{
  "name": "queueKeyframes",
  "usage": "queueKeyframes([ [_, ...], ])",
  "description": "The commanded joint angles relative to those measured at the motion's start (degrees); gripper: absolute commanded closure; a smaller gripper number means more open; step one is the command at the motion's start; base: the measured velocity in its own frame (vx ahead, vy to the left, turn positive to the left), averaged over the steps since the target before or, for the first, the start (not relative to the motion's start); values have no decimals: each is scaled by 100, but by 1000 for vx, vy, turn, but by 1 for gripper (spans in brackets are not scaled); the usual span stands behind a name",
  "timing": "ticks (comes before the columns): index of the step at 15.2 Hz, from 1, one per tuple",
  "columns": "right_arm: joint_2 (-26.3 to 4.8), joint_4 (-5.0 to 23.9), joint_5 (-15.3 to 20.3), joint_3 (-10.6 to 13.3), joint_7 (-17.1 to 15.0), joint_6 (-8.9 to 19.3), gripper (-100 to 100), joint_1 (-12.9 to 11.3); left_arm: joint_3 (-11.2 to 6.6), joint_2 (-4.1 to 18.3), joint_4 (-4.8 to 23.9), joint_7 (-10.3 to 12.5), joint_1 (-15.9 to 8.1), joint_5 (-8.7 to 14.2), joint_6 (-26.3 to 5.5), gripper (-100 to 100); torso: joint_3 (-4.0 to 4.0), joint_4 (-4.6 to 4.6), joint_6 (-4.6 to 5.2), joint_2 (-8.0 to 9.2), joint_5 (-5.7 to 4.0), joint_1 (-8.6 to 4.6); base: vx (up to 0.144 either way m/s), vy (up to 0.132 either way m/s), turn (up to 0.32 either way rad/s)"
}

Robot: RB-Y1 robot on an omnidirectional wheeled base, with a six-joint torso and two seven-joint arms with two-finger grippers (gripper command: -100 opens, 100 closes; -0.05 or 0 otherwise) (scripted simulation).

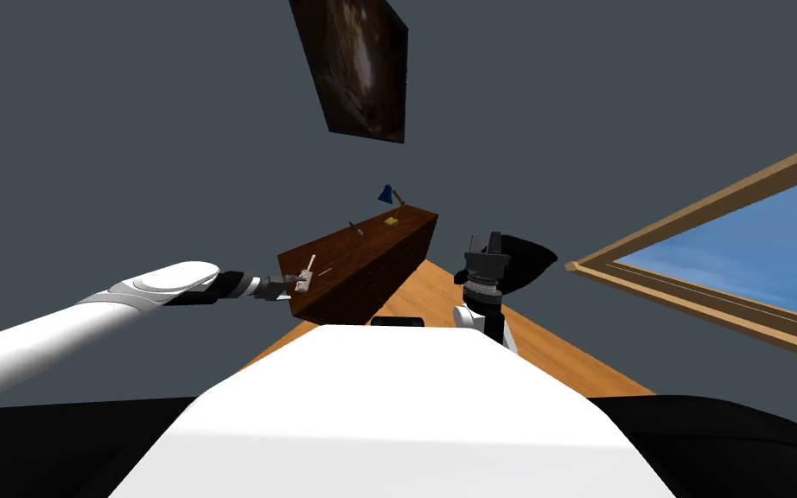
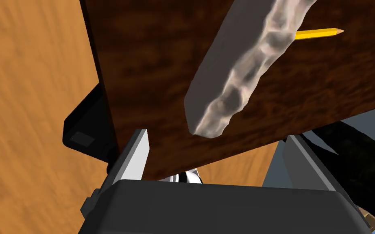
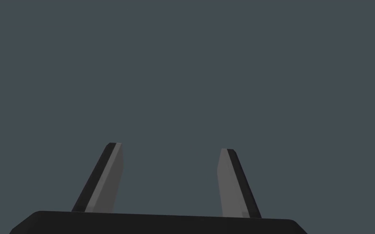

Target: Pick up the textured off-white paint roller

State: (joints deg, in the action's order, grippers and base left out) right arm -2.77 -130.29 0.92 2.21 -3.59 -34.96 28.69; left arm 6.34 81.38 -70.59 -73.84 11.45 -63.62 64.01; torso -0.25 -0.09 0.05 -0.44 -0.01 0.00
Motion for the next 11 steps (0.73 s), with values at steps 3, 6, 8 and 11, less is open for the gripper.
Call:
queueKeyframes([
  [3,0,0,0,0,0,0,0,0,147,176,272,-387,-39,-396,145,-100,-3,-1,3,-5,0,0,80,3,-274],
  [6,0,0,0,0,0,0,0,1,289,322,552,-712,-35,-739,292,-100,-3,-1,-2,-4,1,-1,78,0,-262],
  [8,0,0,0,0,0,0,0,1,358,376,675,-874,-28,-888,354,-100,-1,-1,-4,-1,0,-1,73,7,-190],
  [11,0,0,0,0,0,0,0,0,423,421,780,-1002,-18,-1018,408,-100,-3,-1,0,-4,1,2,79,19,-203],
])
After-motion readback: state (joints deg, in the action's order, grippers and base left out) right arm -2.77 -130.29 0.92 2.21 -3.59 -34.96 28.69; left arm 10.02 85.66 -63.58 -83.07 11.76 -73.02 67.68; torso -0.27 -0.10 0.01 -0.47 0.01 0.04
